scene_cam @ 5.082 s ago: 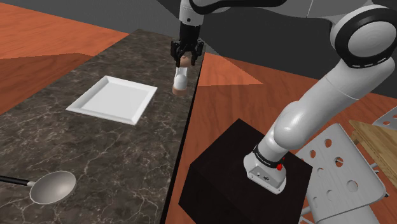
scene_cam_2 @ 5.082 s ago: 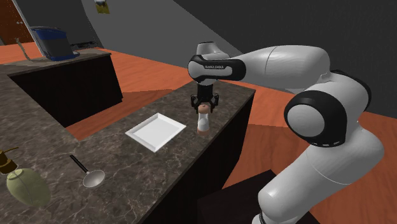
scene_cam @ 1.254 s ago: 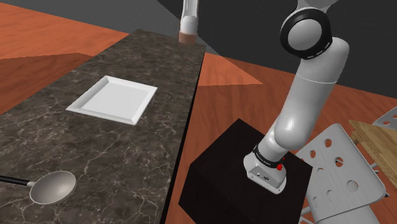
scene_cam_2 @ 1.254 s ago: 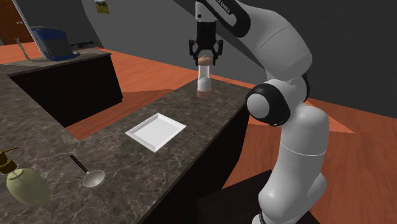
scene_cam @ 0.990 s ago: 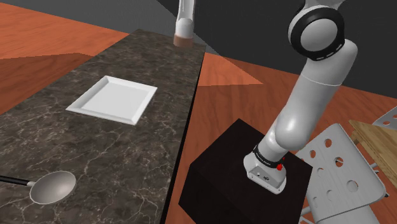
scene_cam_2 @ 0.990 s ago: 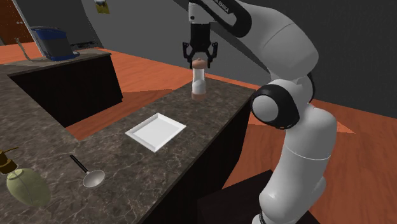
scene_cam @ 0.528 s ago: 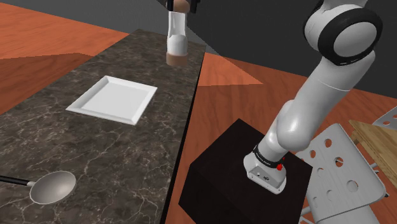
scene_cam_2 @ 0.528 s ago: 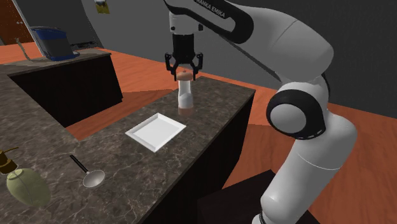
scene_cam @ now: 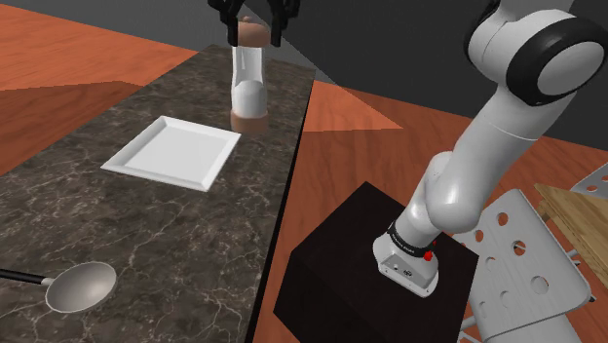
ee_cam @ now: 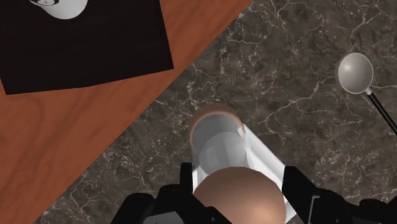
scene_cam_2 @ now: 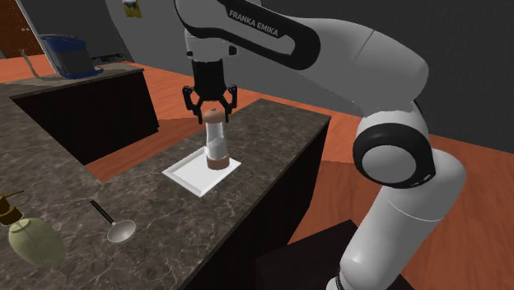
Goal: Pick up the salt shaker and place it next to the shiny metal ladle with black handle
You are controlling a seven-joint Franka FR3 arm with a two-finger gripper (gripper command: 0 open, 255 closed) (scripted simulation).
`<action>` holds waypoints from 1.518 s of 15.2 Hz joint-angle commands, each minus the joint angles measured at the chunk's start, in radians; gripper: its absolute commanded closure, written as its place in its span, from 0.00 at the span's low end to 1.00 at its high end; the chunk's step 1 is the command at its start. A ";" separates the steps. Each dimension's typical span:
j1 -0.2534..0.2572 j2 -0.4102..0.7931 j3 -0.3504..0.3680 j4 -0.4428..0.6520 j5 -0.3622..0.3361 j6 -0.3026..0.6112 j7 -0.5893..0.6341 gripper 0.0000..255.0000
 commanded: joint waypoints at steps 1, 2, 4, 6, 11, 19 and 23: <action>0.022 -0.006 0.022 -0.028 0.003 0.025 0.046 1.00; 0.035 -0.001 0.036 -0.032 0.001 0.036 0.071 1.00; 0.061 0.015 0.062 -0.035 -0.005 0.055 0.122 1.00; 0.089 0.036 0.089 -0.032 -0.014 0.073 0.173 1.00; 0.168 0.113 0.153 0.006 -0.053 0.110 0.304 1.00; 0.344 0.314 0.227 0.172 -0.171 0.123 0.509 1.00; 0.473 0.456 0.236 0.336 -0.252 0.092 0.596 1.00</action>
